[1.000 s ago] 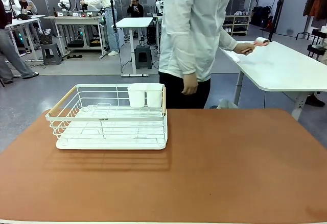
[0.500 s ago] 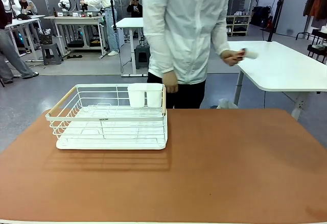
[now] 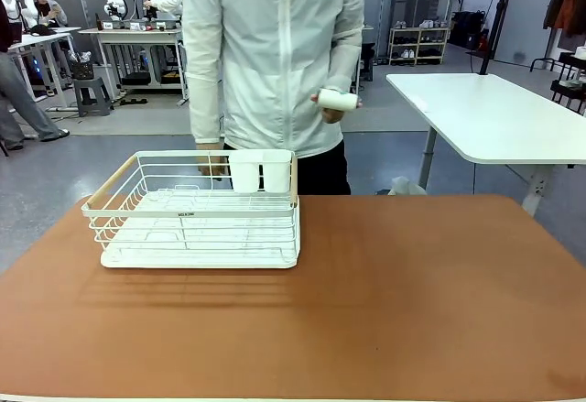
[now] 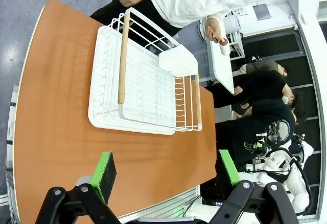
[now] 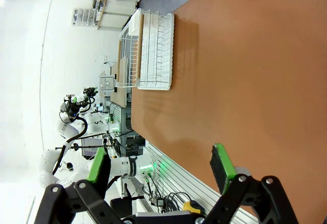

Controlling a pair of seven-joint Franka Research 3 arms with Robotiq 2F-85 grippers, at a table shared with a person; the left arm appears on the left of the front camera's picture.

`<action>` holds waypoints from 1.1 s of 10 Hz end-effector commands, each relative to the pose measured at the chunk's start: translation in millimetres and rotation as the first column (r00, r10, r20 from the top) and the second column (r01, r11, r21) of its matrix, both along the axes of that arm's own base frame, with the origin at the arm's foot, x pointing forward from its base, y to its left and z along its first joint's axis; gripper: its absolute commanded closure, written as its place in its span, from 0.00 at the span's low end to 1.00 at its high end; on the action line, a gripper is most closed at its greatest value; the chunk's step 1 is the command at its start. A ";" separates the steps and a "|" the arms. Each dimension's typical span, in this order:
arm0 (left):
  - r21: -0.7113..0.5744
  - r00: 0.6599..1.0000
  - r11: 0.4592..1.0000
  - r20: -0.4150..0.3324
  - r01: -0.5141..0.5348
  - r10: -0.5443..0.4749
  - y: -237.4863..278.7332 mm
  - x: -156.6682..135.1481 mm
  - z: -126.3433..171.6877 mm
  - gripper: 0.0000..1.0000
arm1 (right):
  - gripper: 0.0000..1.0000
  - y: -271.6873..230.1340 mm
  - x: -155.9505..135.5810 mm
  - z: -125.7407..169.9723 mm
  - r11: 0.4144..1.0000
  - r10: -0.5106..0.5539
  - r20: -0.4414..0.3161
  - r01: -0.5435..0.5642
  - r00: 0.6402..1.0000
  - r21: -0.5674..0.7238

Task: Clean the table.
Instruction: Pick up the Lint Roller when the human hands it over.

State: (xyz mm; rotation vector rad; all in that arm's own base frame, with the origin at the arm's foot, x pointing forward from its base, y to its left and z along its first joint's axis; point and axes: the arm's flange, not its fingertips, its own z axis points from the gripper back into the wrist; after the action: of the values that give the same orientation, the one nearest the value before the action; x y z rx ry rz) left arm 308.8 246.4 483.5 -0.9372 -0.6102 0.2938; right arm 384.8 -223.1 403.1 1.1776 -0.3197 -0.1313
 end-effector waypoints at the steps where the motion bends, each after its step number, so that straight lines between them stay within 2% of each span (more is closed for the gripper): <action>1: -0.003 1.000 1.000 0.018 0.011 -0.011 2.0 -1.5 0.7 0.00 | 0.00 1.2 -0.3 2.5 1.000 -0.002 -0.003 0.002 1.000 0.011; 11: -0.003 1.000 1.000 0.018 0.011 -0.011 2.0 -1.5 0.7 0.00 | 0.00 1.2 -0.3 2.5 1.000 -0.002 -0.003 0.002 1.000 0.011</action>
State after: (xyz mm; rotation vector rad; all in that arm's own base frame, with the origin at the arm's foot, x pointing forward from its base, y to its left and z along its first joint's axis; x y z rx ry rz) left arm 308.8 246.4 483.6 -0.9372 -0.6102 0.2938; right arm 384.8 -223.0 403.1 1.1776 -0.3197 -0.1313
